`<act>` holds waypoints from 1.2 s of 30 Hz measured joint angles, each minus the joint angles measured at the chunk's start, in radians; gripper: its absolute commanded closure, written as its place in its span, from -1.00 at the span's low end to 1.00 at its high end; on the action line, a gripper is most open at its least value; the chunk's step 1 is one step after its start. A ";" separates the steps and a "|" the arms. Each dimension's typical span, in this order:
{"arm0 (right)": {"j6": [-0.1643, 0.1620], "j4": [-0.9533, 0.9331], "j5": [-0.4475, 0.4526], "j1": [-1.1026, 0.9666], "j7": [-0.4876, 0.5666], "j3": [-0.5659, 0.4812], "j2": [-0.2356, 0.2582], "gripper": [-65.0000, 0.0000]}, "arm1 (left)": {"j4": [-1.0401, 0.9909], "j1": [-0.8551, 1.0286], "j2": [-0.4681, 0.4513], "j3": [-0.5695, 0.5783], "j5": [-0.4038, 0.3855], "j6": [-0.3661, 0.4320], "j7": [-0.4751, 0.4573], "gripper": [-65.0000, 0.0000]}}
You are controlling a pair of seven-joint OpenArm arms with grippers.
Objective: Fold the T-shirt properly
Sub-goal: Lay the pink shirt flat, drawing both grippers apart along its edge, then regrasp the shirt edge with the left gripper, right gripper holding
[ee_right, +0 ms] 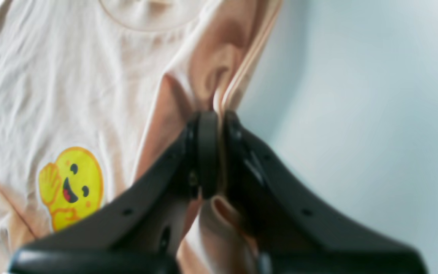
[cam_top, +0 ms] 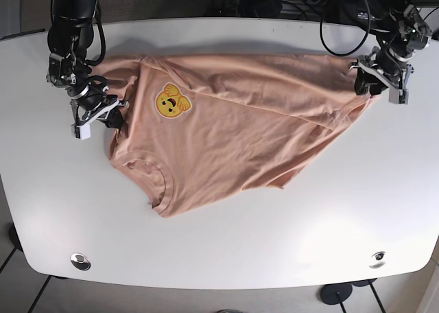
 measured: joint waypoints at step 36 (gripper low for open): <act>0.001 0.003 0.001 -0.001 -0.009 0.034 -0.030 0.87 | -0.132 -0.238 -0.037 0.278 0.316 -0.001 -0.075 1.00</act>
